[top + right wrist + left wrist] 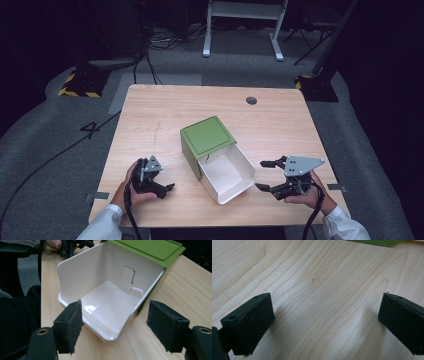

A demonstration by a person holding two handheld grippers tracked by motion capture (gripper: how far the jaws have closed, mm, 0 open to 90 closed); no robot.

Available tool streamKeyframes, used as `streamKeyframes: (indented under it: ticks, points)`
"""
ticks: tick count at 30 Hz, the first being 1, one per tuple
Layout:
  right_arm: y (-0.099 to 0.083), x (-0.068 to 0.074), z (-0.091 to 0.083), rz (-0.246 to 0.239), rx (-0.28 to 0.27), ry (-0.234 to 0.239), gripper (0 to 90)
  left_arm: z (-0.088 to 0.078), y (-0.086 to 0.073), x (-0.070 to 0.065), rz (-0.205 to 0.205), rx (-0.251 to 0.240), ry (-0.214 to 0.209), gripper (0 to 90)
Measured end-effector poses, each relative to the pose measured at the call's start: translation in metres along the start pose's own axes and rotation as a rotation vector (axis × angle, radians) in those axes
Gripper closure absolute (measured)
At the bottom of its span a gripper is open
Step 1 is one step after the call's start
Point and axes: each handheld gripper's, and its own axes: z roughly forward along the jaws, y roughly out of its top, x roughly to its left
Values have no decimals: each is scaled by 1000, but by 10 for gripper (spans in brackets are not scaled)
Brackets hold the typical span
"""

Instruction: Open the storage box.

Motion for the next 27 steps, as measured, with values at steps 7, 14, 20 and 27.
streamKeyframes:
  ticks: [7, 14, 20, 27]
  points:
    - [-9, -6, -11, 15, 6, -50, 254, 0, 0, 0, 1, 1, -1, 5]
    - [-25, -15, -23, 47, 19, -138, 217, 0, 0, 0, 0, 0, -1, 4]
    - [-42, -22, -28, 82, 55, -182, 212, 0, 0, 0, 0, 0, 0, 5]
    - [-64, -30, -33, 116, 110, -222, 209, 0, 0, 0, 0, 0, -1, 5]
